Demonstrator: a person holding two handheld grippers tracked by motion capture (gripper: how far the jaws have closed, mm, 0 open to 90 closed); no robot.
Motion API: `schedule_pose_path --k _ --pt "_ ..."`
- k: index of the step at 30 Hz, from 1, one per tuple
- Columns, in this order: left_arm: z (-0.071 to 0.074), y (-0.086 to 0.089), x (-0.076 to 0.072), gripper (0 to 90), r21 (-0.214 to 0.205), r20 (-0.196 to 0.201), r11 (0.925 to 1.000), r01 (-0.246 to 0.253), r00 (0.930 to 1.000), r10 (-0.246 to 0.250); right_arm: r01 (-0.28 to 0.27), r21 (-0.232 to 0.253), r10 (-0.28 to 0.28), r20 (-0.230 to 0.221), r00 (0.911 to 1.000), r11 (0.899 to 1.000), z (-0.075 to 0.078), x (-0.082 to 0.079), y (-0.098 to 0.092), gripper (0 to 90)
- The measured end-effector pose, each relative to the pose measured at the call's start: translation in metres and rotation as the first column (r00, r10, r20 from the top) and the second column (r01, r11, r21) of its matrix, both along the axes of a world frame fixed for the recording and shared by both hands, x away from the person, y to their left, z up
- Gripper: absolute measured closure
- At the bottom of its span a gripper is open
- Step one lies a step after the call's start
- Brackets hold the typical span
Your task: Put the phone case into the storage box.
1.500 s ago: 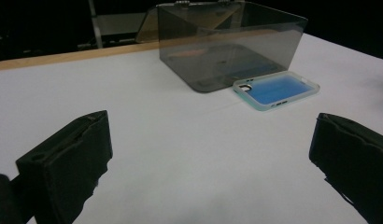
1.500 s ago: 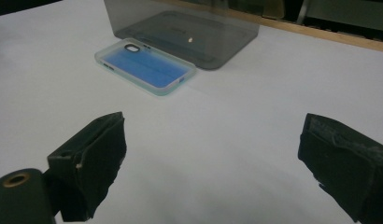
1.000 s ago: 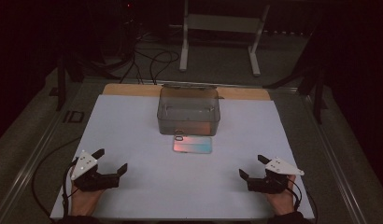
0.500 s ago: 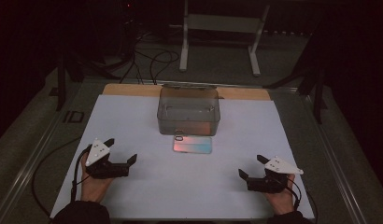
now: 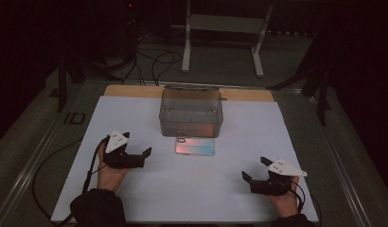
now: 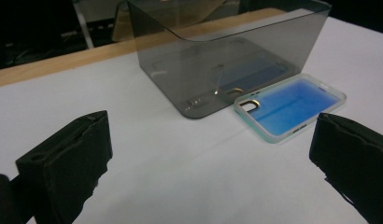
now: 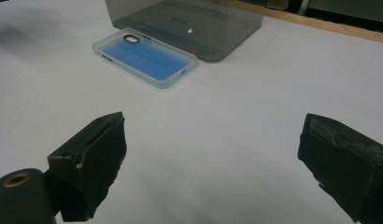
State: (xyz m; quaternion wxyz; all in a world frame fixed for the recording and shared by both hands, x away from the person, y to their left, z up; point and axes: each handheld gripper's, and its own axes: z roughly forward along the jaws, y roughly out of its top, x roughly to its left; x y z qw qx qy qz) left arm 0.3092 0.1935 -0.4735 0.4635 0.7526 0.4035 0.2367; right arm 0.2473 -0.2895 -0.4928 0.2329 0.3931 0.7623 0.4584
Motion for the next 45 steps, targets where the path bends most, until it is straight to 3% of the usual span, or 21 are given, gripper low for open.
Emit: schedule_pose_path --k 3,23,35,45 --pt "-0.001 -0.007 0.007 0.2 0.011 -0.018 0.9999 0.006 0.9998 -0.006 -0.001 0.003 0.001 0.000 1.0000 1.000 0.001 0.000 0.000 8.0" --pt "-0.016 -0.041 0.041 0.8 0.033 -0.039 0.9981 0.052 0.9979 -0.051 -0.008 -0.008 0.008 -0.002 1.0000 1.000 0.002 0.000 0.002 8.0" --pt "-0.025 -0.060 0.055 5.1 0.040 -0.129 0.9970 0.066 0.9899 -0.060 -0.004 -0.007 0.004 -0.002 1.0000 1.000 0.002 0.000 0.002 8.0" --pt "-0.030 -0.071 0.060 13.5 0.037 -0.174 0.9969 0.069 0.9828 -0.062 -0.003 -0.008 0.003 -0.001 1.0000 1.000 0.002 0.000 0.002 8.0"
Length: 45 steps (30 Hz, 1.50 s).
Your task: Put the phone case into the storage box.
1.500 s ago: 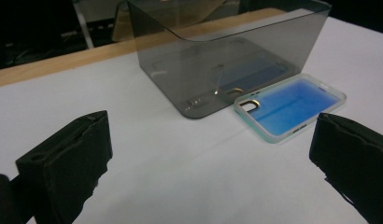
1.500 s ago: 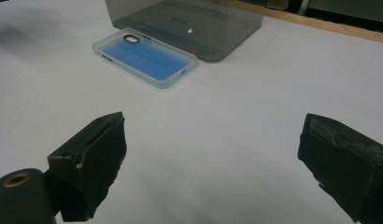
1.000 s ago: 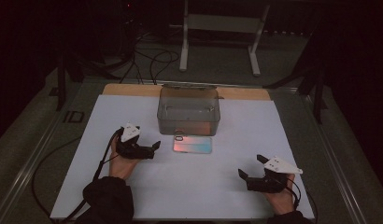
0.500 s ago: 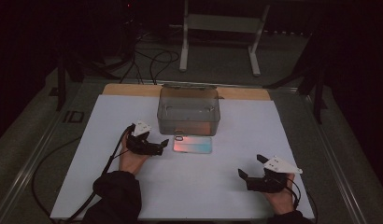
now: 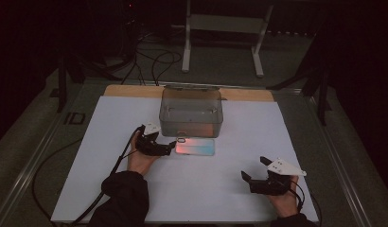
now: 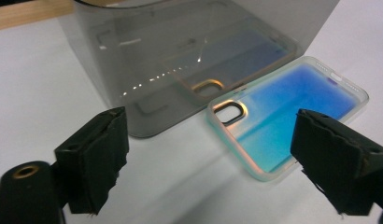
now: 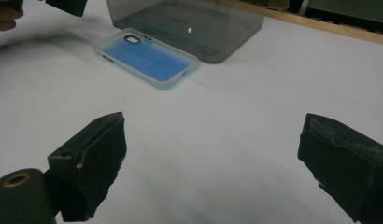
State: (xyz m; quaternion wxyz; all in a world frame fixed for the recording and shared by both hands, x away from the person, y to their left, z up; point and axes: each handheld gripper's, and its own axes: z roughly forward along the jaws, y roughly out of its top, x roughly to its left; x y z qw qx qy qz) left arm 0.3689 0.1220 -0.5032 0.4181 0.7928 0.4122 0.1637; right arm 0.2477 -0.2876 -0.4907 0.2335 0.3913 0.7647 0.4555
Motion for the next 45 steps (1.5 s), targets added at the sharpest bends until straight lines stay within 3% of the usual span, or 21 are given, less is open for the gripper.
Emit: schedule_pose_path --k 14,20,26,37,42,45 --pt "-0.008 -0.017 0.006 23.9 0.031 -0.065 0.9994 -0.016 0.9977 0.018 0.003 -0.003 -0.003 -0.001 1.0000 1.000 0.000 0.000 0.000 8.1" --pt "-0.014 -0.026 0.006 29.8 0.046 -0.091 0.9989 0.001 0.9958 0.003 0.003 -0.004 -0.003 0.000 1.0000 1.000 0.000 0.000 0.000 8.1" --pt "-0.018 -0.032 0.007 44.7 0.061 -0.131 0.9974 0.037 0.9910 -0.029 0.003 -0.006 -0.003 0.001 1.0000 1.000 0.000 0.000 0.000 8.1" --pt "-0.019 -0.031 0.010 65.9 0.093 -0.165 0.9956 0.013 0.9863 0.003 0.002 -0.003 -0.002 0.003 1.0000 1.000 0.000 0.000 0.000 8.1" --pt "-0.019 -0.032 0.009 76.4 0.069 -0.182 0.9975 0.017 0.9833 -0.005 0.003 -0.004 -0.003 0.003 1.0000 1.000 0.000 0.000 0.000 8.1" --pt "-0.019 -0.032 0.010 77.3 0.066 -0.187 0.9978 0.006 0.9823 0.006 0.003 -0.007 -0.003 0.002 1.0000 1.000 0.000 0.000 0.000 8.2"
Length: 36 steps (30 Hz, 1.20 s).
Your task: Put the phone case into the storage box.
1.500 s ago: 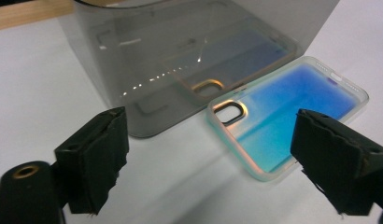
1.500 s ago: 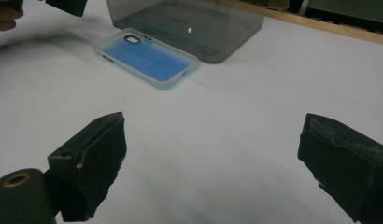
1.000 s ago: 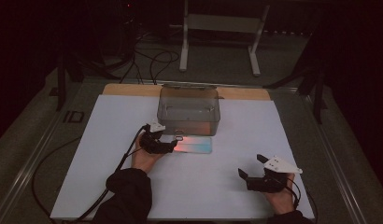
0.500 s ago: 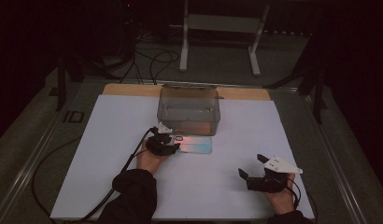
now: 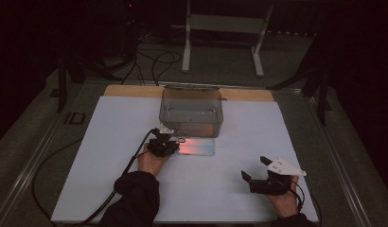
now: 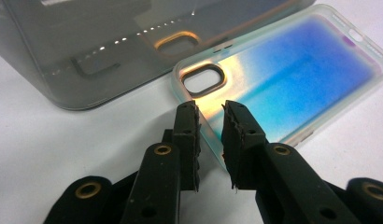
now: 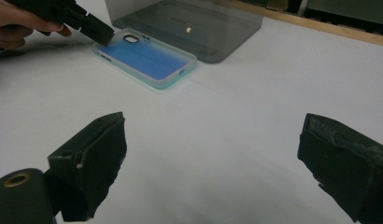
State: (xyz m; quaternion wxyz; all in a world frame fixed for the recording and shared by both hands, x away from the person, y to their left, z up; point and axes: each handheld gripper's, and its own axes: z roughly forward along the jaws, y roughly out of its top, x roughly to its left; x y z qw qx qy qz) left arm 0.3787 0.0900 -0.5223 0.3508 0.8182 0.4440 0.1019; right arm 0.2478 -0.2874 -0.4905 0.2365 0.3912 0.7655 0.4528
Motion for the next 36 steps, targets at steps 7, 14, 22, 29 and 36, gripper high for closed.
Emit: schedule_pose_path --k 7,14,22,29,36 --pt "0.002 -0.001 0.003 84.5 -0.007 -0.032 0.9988 -0.049 0.9983 0.049 -0.003 -0.001 0.003 0.001 1.0000 1.000 0.000 0.000 0.001 8.2" --pt "0.002 -0.005 0.000 88.4 0.023 -0.004 0.9981 -0.057 0.9984 0.057 -0.008 0.002 0.008 -0.002 1.0000 1.000 0.001 0.000 0.001 8.2" --pt "0.003 0.000 -0.002 89.0 -0.011 0.022 0.9964 -0.084 0.9962 0.084 -0.009 0.005 0.009 -0.004 1.0000 1.000 0.001 0.001 0.001 8.2" --pt "0.008 0.003 -0.005 89.0 -0.020 0.049 0.9972 -0.072 0.9961 0.073 -0.014 0.002 0.014 -0.008 0.9999 1.000 0.001 0.001 0.002 8.2" --pt "0.014 0.007 -0.009 88.9 -0.035 0.078 0.9972 -0.066 0.9945 0.069 -0.021 0.009 0.021 -0.021 0.9996 1.000 0.000 0.003 0.003 8.2"
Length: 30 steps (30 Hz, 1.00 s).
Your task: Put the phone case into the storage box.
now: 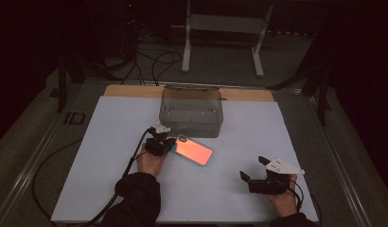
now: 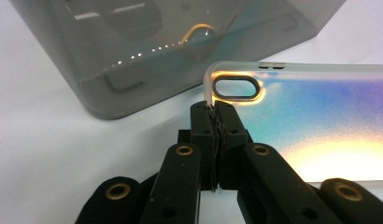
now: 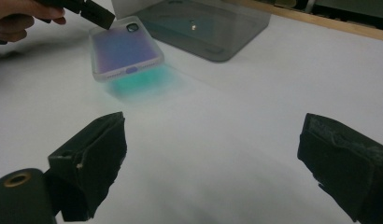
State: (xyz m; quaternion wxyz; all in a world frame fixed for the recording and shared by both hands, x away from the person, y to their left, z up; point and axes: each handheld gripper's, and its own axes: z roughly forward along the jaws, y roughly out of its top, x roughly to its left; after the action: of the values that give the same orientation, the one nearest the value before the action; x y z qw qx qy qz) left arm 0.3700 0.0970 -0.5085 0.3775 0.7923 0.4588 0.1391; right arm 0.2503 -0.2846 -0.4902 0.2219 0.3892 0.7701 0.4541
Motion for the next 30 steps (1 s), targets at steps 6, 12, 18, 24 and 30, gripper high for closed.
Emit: schedule_pose_path --k 6,12,18,24,30 --pt "0.009 0.006 -0.006 88.9 -0.022 0.039 0.9997 0.002 0.9992 -0.002 0.006 0.009 -0.006 -0.009 0.9999 1.000 0.000 0.001 -0.001 8.2" --pt "0.014 0.013 -0.008 88.9 -0.052 0.063 0.9986 0.004 0.9980 -0.001 0.002 0.024 -0.001 -0.029 0.9996 1.000 0.001 0.004 -0.001 8.1" --pt "0.020 0.016 -0.011 89.0 -0.054 0.085 0.9985 0.013 0.9964 -0.008 -0.014 0.024 0.015 -0.039 0.9991 1.000 0.004 0.007 0.002 8.1" --pt "0.026 0.020 -0.014 88.9 -0.056 0.100 0.9984 0.009 0.9950 -0.004 -0.027 0.030 0.029 -0.065 0.9975 0.999 0.008 0.013 0.002 8.1" --pt "0.030 0.022 -0.016 88.9 -0.072 0.117 0.9974 0.009 0.9932 -0.001 -0.042 0.019 0.043 -0.095 0.9945 0.999 0.013 0.021 0.006 8.1"
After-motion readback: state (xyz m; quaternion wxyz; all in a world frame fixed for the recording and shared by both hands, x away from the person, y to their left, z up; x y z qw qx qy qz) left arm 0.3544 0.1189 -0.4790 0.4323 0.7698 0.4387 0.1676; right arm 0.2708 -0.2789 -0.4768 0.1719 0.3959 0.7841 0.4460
